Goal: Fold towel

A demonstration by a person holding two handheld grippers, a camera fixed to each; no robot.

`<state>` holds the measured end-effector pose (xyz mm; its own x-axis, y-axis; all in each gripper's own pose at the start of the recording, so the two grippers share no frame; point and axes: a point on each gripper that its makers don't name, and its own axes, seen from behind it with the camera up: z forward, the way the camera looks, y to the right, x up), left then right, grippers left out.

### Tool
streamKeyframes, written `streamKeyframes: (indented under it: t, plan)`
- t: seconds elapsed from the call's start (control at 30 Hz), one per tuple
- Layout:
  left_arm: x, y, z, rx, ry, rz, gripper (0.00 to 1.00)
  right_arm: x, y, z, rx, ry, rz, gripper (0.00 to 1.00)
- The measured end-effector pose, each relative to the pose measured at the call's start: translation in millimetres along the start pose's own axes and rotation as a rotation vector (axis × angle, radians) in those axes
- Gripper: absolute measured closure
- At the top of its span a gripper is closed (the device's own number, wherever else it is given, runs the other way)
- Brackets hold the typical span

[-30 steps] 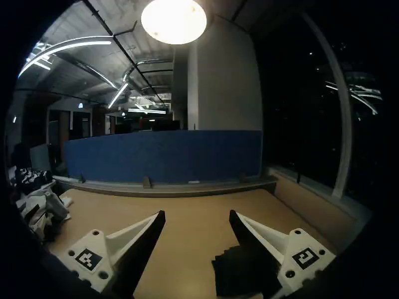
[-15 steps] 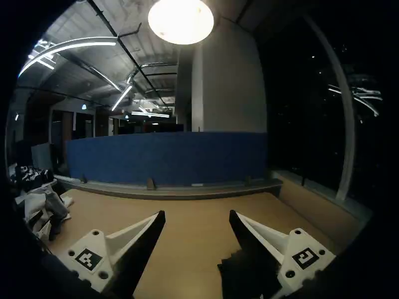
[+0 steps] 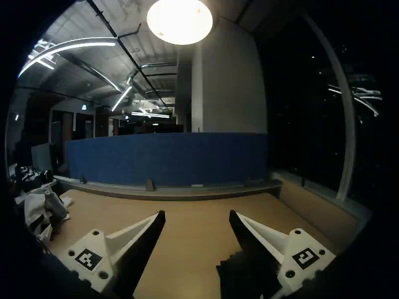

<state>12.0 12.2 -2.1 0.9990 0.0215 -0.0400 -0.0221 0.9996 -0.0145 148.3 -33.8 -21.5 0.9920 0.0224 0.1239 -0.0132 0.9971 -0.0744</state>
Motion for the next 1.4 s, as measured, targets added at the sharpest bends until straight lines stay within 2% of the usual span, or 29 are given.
streamKeyframes:
  t: [0.2,0.57,0.93,1.17,1.4]
  plan:
    - [-7,-3.9,3.0,0.000,-0.022,-0.022,0.03,1,2,1.1,0.003,0.001,0.003,0.00]
    - [-11,-3.5,2.9,-0.009,-0.039,-0.024,0.03,0,9,3.5,0.004,0.006,0.022,0.00]
    - [-9,-3.0,3.7,-0.008,-0.040,-0.023,0.03,2,24,4.9,0.019,0.052,0.036,0.00]
    - [-11,-2.8,3.7,-0.008,-0.039,-0.023,0.03,-16,33,8.2,0.029,0.073,0.039,0.00]
    - [-10,-2.9,3.5,-0.008,-0.039,-0.023,0.03,-48,35,10.9,0.054,0.084,0.006,0.00]
